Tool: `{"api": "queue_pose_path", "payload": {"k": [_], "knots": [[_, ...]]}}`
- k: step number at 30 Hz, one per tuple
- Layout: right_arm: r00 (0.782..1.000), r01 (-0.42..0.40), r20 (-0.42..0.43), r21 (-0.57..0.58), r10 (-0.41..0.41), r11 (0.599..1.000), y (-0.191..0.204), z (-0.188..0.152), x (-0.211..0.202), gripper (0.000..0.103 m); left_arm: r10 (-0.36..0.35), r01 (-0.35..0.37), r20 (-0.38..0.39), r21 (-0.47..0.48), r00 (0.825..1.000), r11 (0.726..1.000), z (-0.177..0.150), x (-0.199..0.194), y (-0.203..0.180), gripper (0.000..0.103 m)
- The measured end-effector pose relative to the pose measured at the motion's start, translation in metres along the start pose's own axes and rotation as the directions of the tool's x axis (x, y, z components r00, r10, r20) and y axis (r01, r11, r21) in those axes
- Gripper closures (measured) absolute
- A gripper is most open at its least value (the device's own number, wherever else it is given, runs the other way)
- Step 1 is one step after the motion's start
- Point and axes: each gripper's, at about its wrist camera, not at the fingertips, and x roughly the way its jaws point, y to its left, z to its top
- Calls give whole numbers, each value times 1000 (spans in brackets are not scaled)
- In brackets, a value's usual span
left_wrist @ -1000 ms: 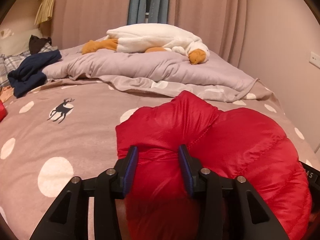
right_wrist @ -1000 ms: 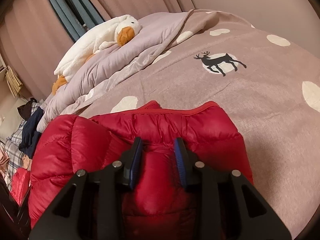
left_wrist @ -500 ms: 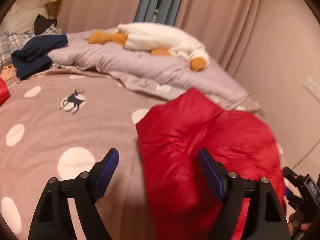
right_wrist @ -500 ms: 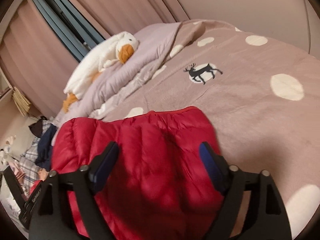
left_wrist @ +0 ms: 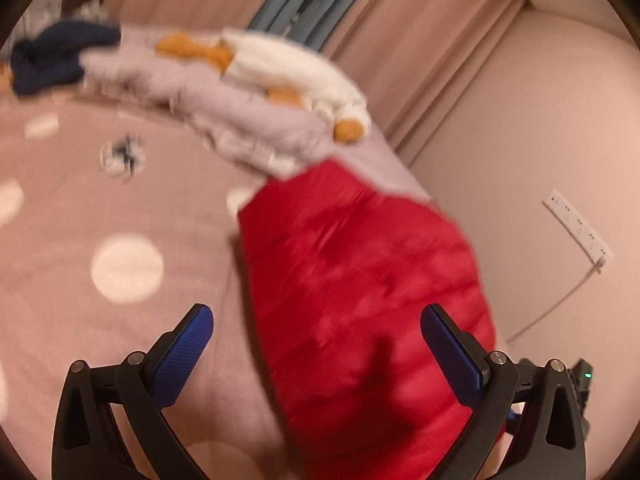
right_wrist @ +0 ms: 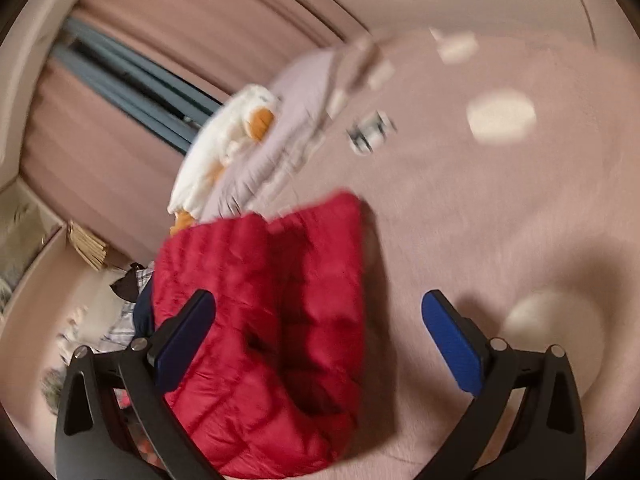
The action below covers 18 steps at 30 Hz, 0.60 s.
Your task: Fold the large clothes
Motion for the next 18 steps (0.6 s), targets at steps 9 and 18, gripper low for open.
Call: {"api": "queue_pose_path", "payload": {"k": [9,18], "knots": [[983,-155,-85,119,165,981,-16,-15,29,0,-298,247,-90,-365,950,898,-10,30,66,1],[864,-411,-225,202,450,889,10,-35,76,0,-398,329,-205,-301,894,895,-19,79,27,1]]}}
